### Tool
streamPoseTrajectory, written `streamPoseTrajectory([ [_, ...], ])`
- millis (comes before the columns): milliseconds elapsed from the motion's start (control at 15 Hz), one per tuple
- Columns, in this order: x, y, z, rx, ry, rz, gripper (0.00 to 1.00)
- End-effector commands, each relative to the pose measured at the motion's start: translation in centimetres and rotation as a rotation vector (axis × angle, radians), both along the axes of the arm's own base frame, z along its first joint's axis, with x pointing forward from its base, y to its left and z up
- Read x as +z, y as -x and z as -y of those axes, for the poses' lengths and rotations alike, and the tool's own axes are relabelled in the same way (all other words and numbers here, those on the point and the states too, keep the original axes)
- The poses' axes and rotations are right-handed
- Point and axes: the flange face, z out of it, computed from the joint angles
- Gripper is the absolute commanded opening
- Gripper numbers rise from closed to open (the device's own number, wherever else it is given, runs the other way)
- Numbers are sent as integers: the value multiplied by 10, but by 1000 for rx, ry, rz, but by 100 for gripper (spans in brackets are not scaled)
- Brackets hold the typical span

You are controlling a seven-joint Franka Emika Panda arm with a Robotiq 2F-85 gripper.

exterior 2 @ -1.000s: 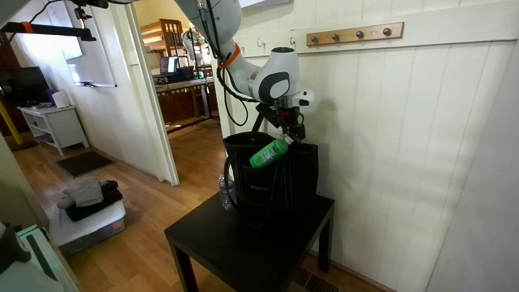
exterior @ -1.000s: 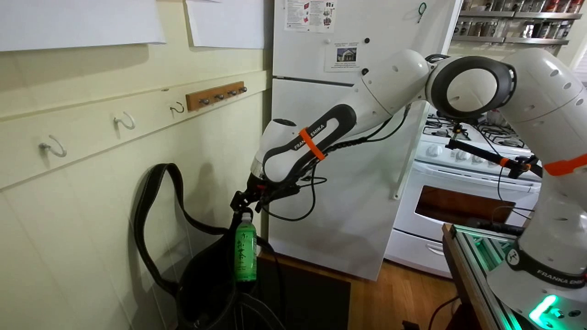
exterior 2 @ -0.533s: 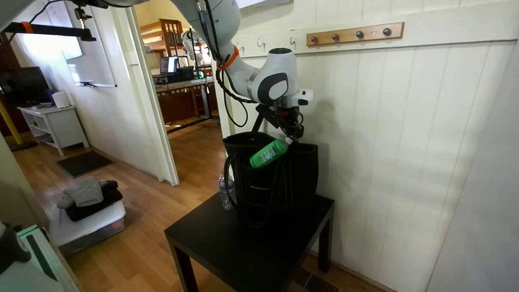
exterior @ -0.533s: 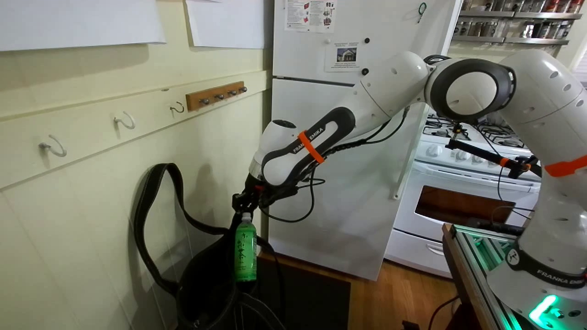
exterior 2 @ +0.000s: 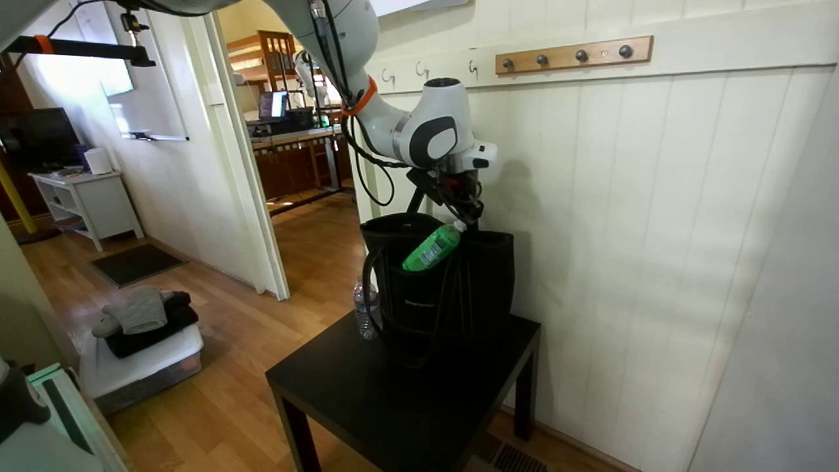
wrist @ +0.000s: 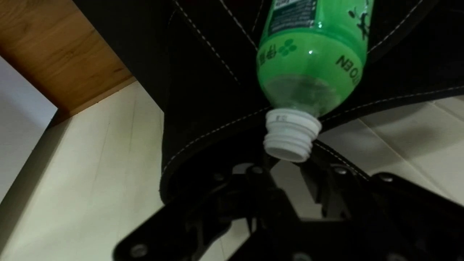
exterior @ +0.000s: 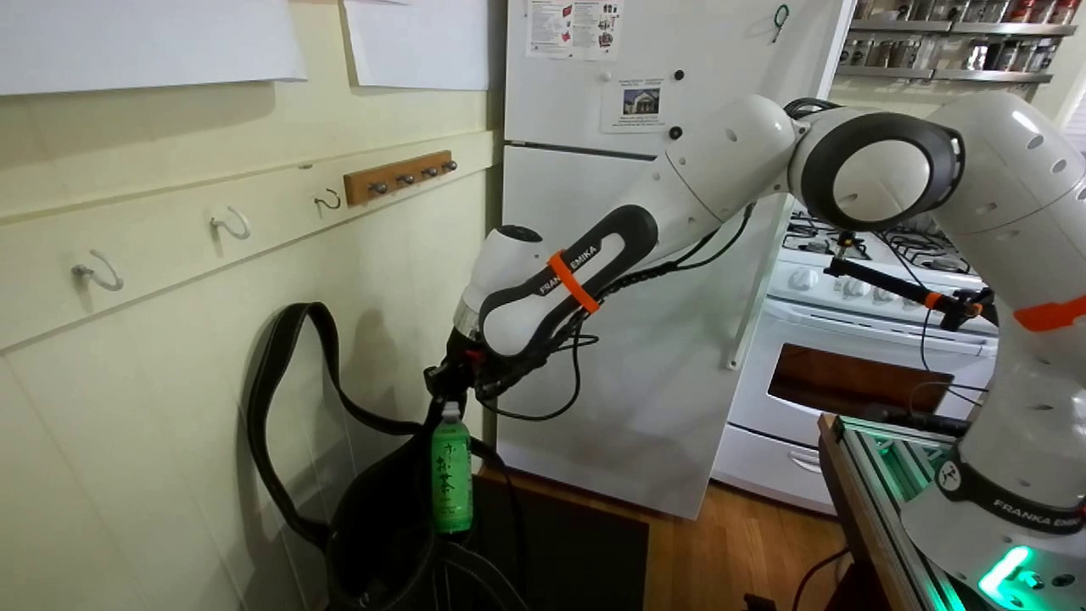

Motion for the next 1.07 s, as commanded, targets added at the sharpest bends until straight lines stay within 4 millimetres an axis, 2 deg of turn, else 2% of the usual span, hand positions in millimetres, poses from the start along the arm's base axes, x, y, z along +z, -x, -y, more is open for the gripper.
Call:
streamPoseTrajectory([
  [0, 4, 3, -16, 0, 30, 31, 7],
  [133, 8, 4, -26, 27, 48, 60, 7],
  [467, 14, 13, -67, 118, 106, 135, 7],
  [800, 1, 31, -103, 209, 152, 171, 7],
  [1000, -7, 44, -115, 228, 149, 160, 7],
])
